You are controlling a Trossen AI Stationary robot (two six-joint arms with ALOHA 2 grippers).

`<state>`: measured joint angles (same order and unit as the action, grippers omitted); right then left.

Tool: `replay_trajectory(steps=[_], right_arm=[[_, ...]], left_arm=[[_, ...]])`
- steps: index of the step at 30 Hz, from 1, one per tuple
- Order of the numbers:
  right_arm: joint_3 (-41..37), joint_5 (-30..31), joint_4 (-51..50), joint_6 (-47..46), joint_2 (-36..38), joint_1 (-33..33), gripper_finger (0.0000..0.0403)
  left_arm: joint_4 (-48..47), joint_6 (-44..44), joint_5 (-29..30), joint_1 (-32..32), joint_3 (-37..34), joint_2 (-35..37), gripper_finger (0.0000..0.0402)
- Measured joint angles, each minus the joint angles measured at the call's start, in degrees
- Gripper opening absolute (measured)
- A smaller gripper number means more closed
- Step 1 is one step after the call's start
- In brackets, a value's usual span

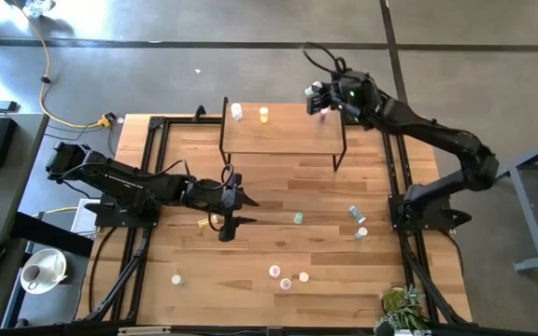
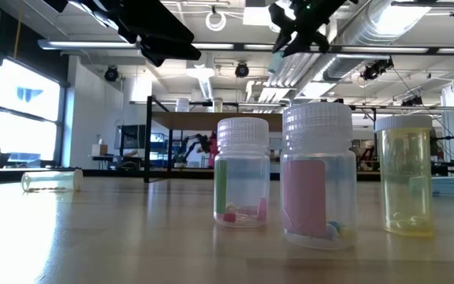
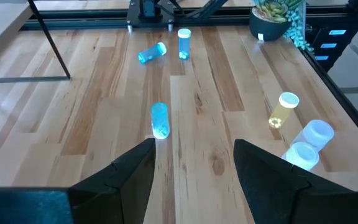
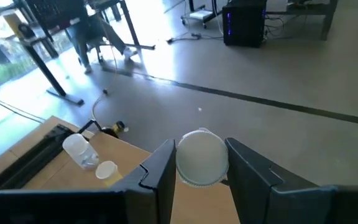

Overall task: Pick and place medicine bottles onto shelf by color
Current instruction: Put the top green pill bottle on the shelf

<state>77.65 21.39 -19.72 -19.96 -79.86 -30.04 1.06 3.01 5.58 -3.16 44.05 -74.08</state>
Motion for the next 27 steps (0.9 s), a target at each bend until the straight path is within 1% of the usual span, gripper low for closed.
replay_trajectory(steps=[6,10,16,24,27], right_arm=[[12.52,-0.34,-14.47,1.63,-8.93,0.02,0.0112],[16.82,-0.45,-19.93,2.31,-14.31,0.02,0.0112],[17.59,-2.35,-20.37,3.78,-18.97,0.13,0.0112],[17.17,-6.57,-19.93,5.78,-21.62,0.51,0.0112],[17.17,-7.00,-19.98,7.27,-22.02,0.88,0.0112]], left_arm=[[-0.02,1.29,-0.02,0.00,0.00,0.00,0.0207],[-0.03,1.32,-0.02,0.00,0.00,0.00,0.0207],[-0.29,1.33,-0.02,0.00,0.00,0.00,0.0207],[-0.42,0.90,-0.02,0.00,0.00,0.00,0.0207],[-0.42,0.90,-0.02,0.00,0.00,0.00,0.0207]])
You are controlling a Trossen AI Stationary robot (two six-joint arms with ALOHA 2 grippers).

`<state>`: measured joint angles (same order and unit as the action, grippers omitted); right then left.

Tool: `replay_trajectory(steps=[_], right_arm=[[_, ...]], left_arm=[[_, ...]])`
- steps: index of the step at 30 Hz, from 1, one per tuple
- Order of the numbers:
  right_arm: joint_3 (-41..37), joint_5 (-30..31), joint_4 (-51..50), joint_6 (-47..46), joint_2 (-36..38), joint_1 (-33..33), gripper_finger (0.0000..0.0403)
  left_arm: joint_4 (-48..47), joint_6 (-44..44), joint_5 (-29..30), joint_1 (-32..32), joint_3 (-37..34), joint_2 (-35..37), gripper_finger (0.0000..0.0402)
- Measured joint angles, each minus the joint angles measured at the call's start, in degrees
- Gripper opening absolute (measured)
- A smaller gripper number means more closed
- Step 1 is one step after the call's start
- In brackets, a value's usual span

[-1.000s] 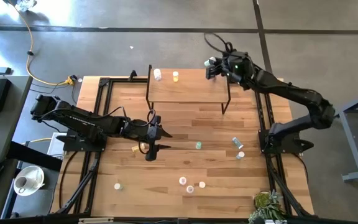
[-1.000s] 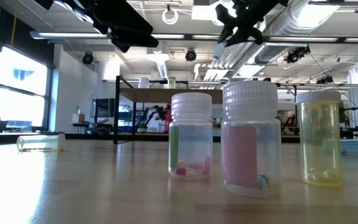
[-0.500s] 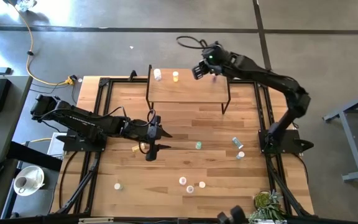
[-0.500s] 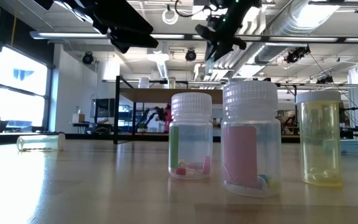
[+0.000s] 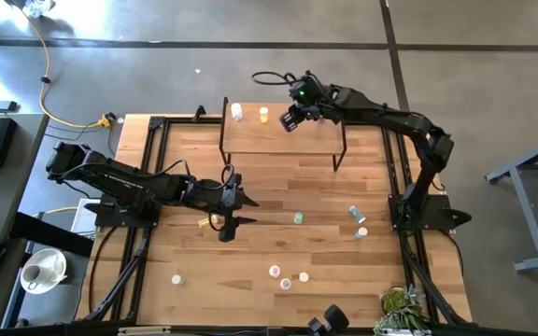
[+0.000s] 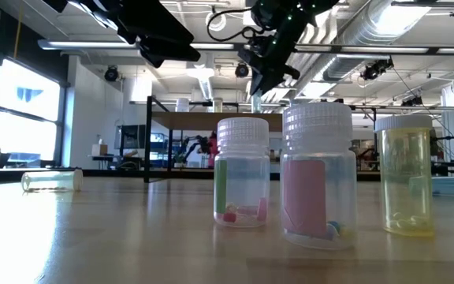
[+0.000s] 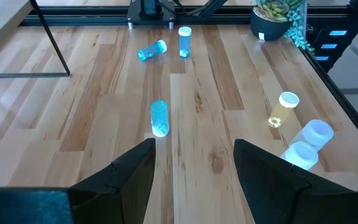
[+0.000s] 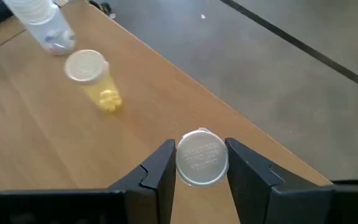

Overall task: Pick and place medicine bottles onto shelf by color
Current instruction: Put the top green pill bottle on the shelf

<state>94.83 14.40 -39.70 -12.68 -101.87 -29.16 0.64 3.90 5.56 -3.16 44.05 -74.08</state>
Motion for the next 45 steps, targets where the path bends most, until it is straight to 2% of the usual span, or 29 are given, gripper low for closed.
replay_trajectory(steps=[8,39,45], right_arm=[[-0.04,-3.60,-1.22,3.12,-0.47,0.04,0.0112],[-0.07,-4.42,-4.25,2.22,-0.65,-0.06,0.0112],[-0.07,-4.42,-4.24,2.22,-0.62,-0.07,0.0138]], left_arm=[[-0.02,0.42,0.01,0.00,0.00,-0.02,0.0207],[0.00,0.42,0.01,0.00,0.00,-0.02,0.0207],[0.00,0.42,0.02,0.00,0.00,-0.02,0.0207]])
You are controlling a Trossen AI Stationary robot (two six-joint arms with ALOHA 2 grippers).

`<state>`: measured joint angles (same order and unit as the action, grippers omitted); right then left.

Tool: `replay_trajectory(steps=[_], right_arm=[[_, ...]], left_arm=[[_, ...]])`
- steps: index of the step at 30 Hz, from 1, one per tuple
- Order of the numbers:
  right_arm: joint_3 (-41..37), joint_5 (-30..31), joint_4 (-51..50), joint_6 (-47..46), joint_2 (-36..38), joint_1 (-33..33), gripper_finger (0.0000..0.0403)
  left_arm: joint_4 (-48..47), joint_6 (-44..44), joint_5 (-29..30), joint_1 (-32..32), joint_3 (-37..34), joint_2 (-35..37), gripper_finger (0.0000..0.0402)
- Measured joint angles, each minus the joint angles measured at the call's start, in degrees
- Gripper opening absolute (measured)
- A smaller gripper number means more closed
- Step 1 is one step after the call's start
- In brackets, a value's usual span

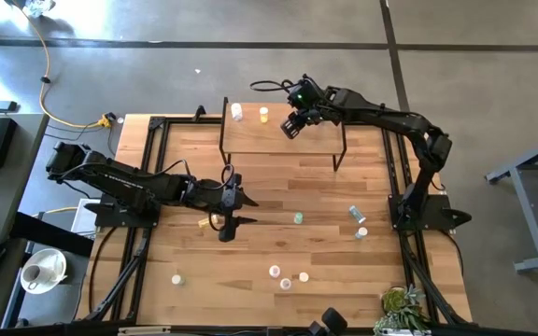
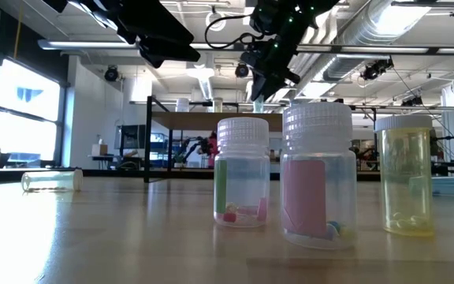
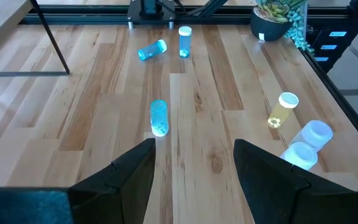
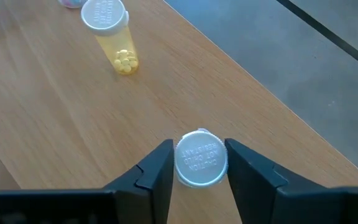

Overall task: Pick and place medicine bottles onto shelf by color
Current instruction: Put the top green pill bottle on the shelf

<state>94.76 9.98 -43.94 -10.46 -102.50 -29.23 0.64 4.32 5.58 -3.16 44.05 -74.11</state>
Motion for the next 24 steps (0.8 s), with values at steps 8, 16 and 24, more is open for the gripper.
replay_trajectory(steps=[8,16,24], right_arm=[[0.00,-0.02,0.02,0.03,0.00,0.00,0.0177],[0.00,0.97,0.11,0.44,0.02,0.00,0.0178],[0.00,0.46,1.18,0.44,0.04,0.02,0.0178]], left_arm=[[-0.01,0.00,0.00,0.00,0.00,0.00,0.0207],[-0.01,0.00,0.00,0.00,0.00,0.00,0.0207],[-0.46,0.00,-0.02,0.00,0.00,0.00,0.0207]])
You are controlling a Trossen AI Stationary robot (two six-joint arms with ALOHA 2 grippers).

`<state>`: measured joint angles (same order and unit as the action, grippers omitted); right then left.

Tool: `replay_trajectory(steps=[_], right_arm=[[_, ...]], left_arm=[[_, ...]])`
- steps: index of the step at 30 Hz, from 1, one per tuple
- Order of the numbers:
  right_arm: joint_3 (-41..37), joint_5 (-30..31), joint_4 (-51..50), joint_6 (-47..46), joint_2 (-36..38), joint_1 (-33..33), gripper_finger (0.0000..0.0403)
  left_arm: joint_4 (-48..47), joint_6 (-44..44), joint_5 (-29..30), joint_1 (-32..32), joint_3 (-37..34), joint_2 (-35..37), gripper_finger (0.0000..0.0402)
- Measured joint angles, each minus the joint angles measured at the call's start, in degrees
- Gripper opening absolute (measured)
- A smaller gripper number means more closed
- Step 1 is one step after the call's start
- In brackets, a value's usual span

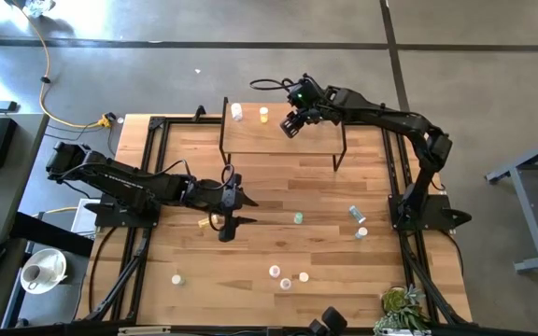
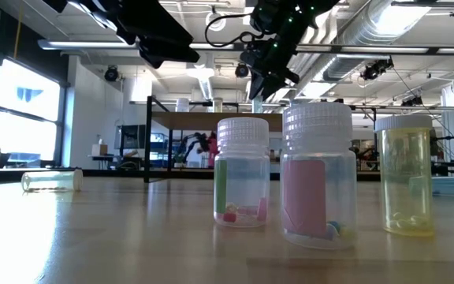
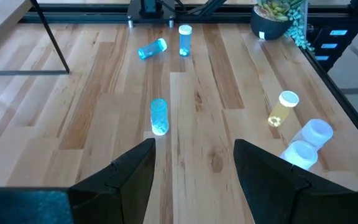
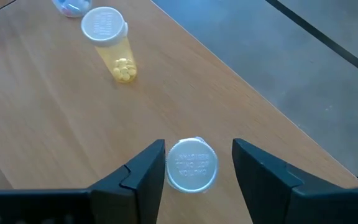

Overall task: Pick and place medicine bottles onto shelf by color
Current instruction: Put the top green pill bottle on the shelf

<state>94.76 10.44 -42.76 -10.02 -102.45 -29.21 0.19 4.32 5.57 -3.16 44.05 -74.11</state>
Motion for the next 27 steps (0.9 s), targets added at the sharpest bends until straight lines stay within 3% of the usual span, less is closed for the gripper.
replay_trajectory(steps=[12,23,27], right_arm=[[0.00,-0.71,0.15,-0.25,2.84,0.00,0.0178],[0.00,-10.78,-5.79,-1.53,6.40,2.02,0.0178],[0.00,-11.53,-9.50,-1.68,5.54,3.94,0.0178]], left_arm=[[-1.35,0.02,0.02,0.00,0.00,0.00,0.0207],[-7.11,2.97,0.23,0.00,0.00,0.00,0.0207],[-7.30,3.04,1.39,0.00,0.00,0.00,0.0207]])
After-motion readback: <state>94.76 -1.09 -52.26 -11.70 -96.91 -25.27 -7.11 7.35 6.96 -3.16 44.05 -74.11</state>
